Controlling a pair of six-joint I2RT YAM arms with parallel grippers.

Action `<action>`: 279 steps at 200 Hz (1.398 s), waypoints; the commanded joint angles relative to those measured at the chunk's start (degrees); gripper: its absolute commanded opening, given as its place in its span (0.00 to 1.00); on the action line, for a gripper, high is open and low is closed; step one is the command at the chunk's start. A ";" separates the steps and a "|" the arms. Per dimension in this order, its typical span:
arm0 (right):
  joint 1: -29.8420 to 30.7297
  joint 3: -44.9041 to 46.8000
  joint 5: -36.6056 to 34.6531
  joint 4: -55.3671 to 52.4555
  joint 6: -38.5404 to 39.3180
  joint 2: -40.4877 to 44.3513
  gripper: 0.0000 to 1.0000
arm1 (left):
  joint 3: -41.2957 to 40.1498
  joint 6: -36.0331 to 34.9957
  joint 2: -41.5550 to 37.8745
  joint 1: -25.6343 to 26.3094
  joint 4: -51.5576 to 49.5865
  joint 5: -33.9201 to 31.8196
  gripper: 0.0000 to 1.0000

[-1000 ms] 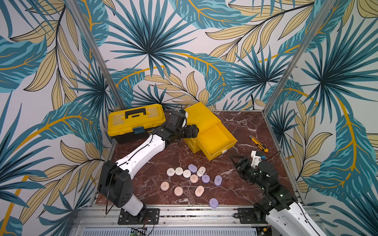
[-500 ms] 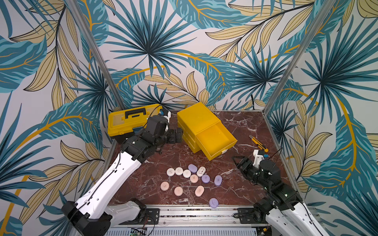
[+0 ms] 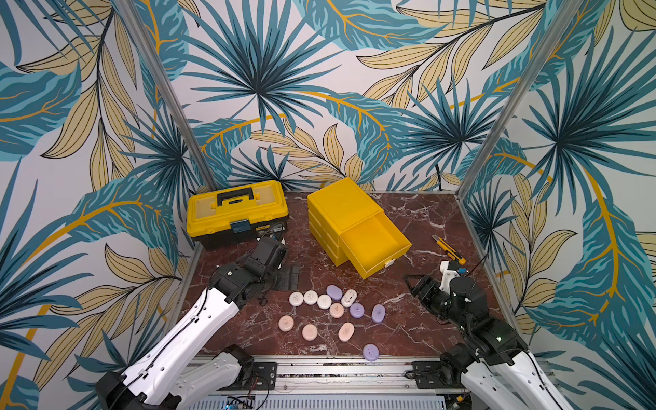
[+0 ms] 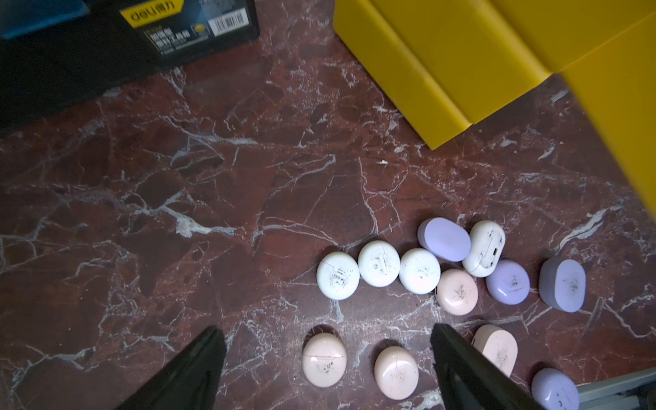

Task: Put the bluetooth earphones in the drawer according to color
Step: Pick up the Bluetooth earphone from the center of the board.

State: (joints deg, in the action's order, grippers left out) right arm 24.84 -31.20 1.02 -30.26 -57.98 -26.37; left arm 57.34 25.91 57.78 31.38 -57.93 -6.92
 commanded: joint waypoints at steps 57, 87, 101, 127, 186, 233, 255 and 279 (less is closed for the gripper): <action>-0.18 0.33 -0.95 -1.29 1.21 -0.35 0.76 | -8.05 6.80 4.61 5.07 0.65 3.17 0.94; -0.15 0.77 -1.02 -1.39 1.36 0.23 0.76 | -10.40 7.87 7.26 5.10 4.45 3.11 0.92; -0.19 0.92 -1.10 -1.40 1.35 0.44 0.75 | -11.47 8.19 9.05 5.09 6.95 3.62 0.86; -0.16 0.92 -1.09 -1.38 1.45 0.51 0.76 | -12.13 8.54 11.78 5.10 9.71 3.28 0.80; -0.16 0.87 -1.04 -1.44 1.72 0.26 0.76 | -12.17 7.54 16.07 5.06 11.60 2.19 0.79; -0.21 0.97 -1.06 -1.41 1.70 0.35 0.76 | -13.39 7.47 17.22 5.10 12.90 2.55 0.79; -0.14 0.89 -1.10 -1.54 1.72 0.40 0.75 | -13.75 7.44 17.24 5.10 13.10 2.90 0.79; -0.14 0.88 -1.08 -1.69 1.72 0.34 0.75 | -14.23 7.44 17.36 5.06 13.68 3.37 0.79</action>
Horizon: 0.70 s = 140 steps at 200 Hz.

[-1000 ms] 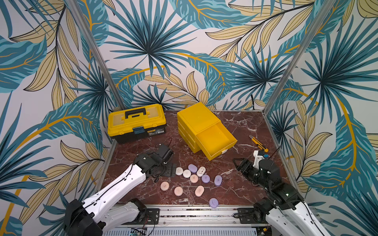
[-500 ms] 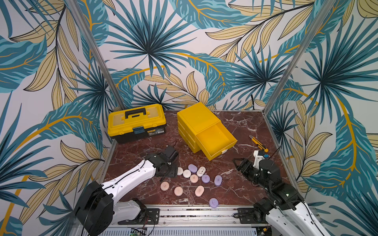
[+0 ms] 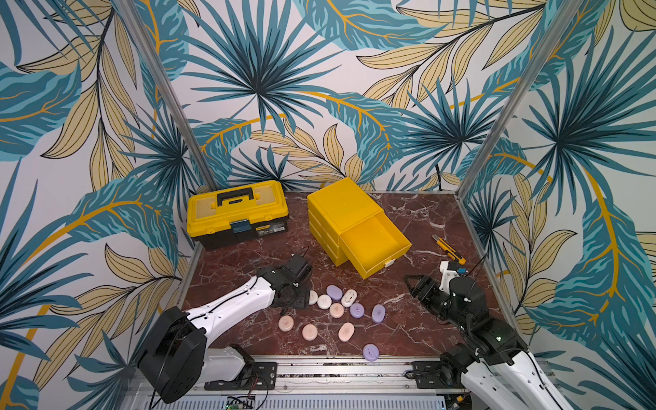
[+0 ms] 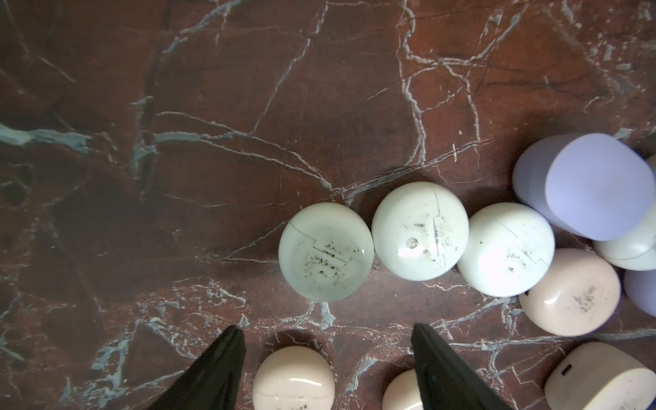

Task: Put the bluetooth earphones in the drawer according to color
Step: Pick up the Bluetooth earphone from the center of the board.

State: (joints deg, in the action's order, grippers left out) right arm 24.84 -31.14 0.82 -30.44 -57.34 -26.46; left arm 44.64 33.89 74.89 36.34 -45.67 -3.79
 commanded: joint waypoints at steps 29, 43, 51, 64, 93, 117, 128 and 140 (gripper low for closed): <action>-0.17 0.73 -0.90 -1.56 1.00 0.44 0.76 | -2.23 -0.49 1.10 0.14 2.42 0.53 0.78; -0.14 0.64 -0.90 -1.61 1.06 0.47 0.75 | -2.43 -0.53 1.55 0.18 2.91 0.60 0.78; -0.15 0.55 -0.83 -1.64 1.02 0.52 0.76 | -2.46 -0.54 1.64 0.14 3.21 0.59 0.78; -0.15 0.55 -0.90 -1.73 1.09 0.46 0.76 | -2.37 -0.66 1.96 0.14 3.56 0.84 0.77; -0.14 0.46 -1.00 -1.82 1.09 0.44 0.75 | -2.10 -1.11 3.73 -0.02 4.09 0.45 0.77; -0.17 0.46 -1.01 -1.82 1.09 0.53 0.75 | -2.11 -1.51 5.23 -0.56 4.60 0.47 0.76; -0.14 0.46 -1.06 -1.84 1.09 0.49 0.75 | -1.99 -1.72 5.76 -0.76 4.63 0.13 0.75; -0.19 0.46 -1.01 -1.89 1.09 0.44 0.75 | -1.95 -2.12 6.12 -1.16 4.71 0.05 0.75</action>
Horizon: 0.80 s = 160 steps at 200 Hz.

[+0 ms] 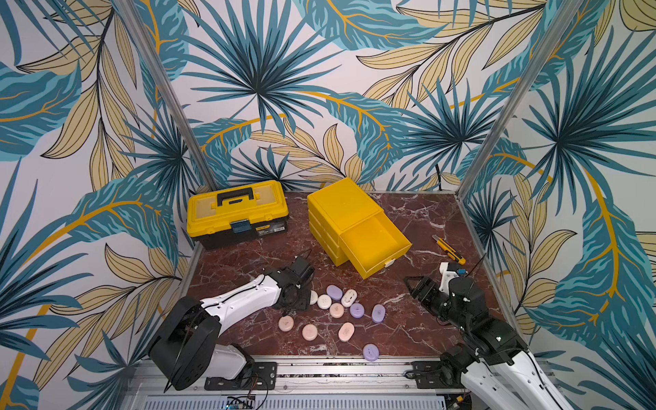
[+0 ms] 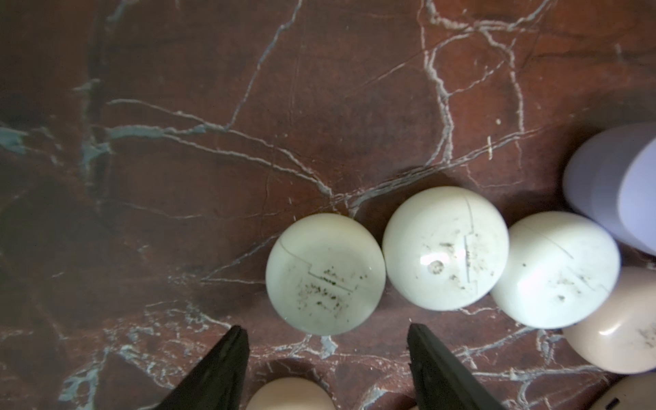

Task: Put the bluetooth earphones in the drawer according to color
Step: Pick up the Bluetooth earphone from the center of the board.

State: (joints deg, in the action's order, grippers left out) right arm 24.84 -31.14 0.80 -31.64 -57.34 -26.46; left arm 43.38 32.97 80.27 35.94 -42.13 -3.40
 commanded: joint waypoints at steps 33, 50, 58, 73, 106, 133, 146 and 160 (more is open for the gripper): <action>-0.15 0.37 -1.14 -0.64 1.05 -0.08 0.76 | -0.41 -2.18 1.21 -1.79 1.29 -0.46 0.74; -0.16 0.13 -1.17 -0.67 1.25 -0.46 0.76 | -0.14 -2.99 1.65 -2.34 1.52 -0.33 0.73; -0.17 0.11 -1.23 -0.56 1.27 -0.52 0.76 | -0.05 -3.33 2.10 -2.53 1.69 -0.25 0.73; -0.14 0.02 -1.24 -0.51 1.43 -0.77 0.76 | 0.16 -3.86 3.06 -2.72 2.21 0.09 0.73; -0.15 0.00 -1.39 -0.37 1.43 -1.14 0.76 | 0.47 -4.14 4.65 -2.72 3.88 1.11 0.70; -0.14 0.02 -1.34 -0.31 1.28 -1.26 0.76 | 1.35 -4.84 5.87 -2.74 3.92 1.29 0.69; -0.15 0.09 -1.33 -0.28 1.22 -1.14 0.76 | 1.73 -5.17 6.18 -2.67 3.85 1.20 0.68; -0.14 0.20 -1.33 -0.29 1.07 -0.90 0.76 | 1.93 -5.26 6.28 -2.74 3.90 0.94 0.68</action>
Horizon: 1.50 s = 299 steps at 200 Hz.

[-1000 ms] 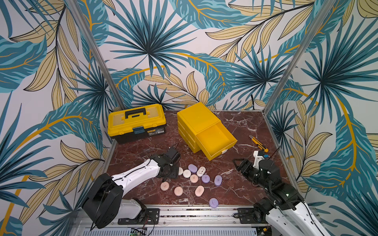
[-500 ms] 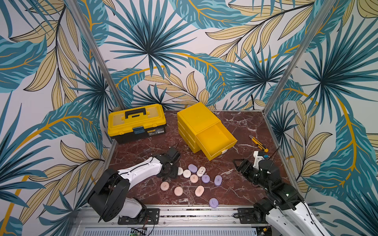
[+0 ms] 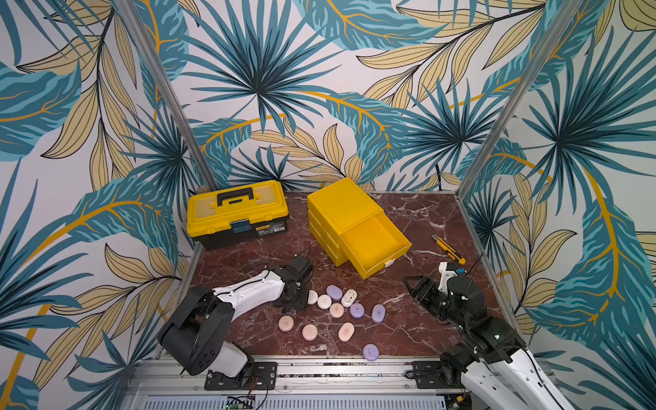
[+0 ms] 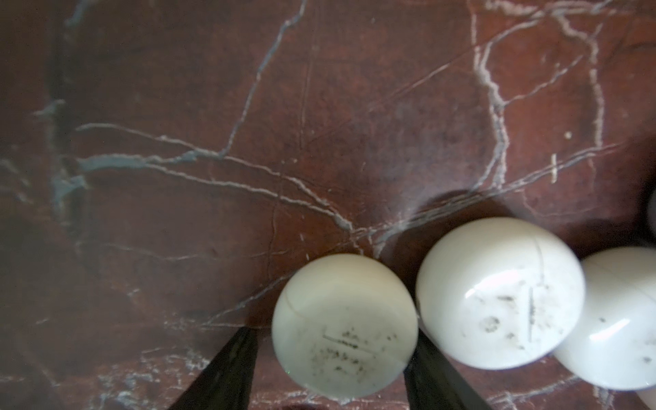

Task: Put the bluetooth earphones in the drawer according to color
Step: Pick up the Bluetooth earphone from the center of the board, then place the bluetooth earphone in the drawer.

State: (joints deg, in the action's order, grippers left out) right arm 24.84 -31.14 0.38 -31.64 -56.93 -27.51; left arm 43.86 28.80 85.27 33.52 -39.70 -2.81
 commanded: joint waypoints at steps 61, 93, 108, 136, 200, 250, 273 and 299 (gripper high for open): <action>-0.19 0.29 -1.00 -0.27 0.48 0.30 0.76 | 2.37 -1.73 2.51 -0.29 1.91 0.34 0.60; -0.14 0.49 -0.91 -0.32 0.37 0.35 0.76 | 2.37 -1.78 2.54 -0.31 1.87 0.48 0.51; -0.15 0.55 -0.91 -0.36 0.33 0.48 0.76 | 2.28 -1.96 2.47 -0.27 1.83 0.46 0.48; -0.14 0.55 -1.00 -0.37 0.19 0.95 0.76 | 2.37 -1.96 1.09 0.22 1.04 0.37 0.42; -0.14 0.53 -3.79 -1.65 -0.52 3.14 0.75 | 10.93 -1.81 -10.71 5.54 -11.40 -2.99 0.35; -0.14 -0.25 -7.45 -5.25 -0.83 6.26 0.75 | 26.70 -2.89 -13.68 11.24 -19.12 -6.34 0.32; -0.15 -0.88 -9.82 -7.81 -0.86 8.29 0.75 | 37.78 -4.70 -8.92 15.13 -20.24 -7.54 0.32; -0.17 -0.86 -11.48 -9.33 -2.08 10.38 0.75 | 50.26 -7.34 -0.38 18.68 -20.55 -8.10 0.32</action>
State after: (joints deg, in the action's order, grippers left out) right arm 24.84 -31.18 -7.77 -37.54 -58.02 -18.96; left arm 85.03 24.75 78.43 49.67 -58.78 -9.28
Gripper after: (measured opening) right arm 0.750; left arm 0.544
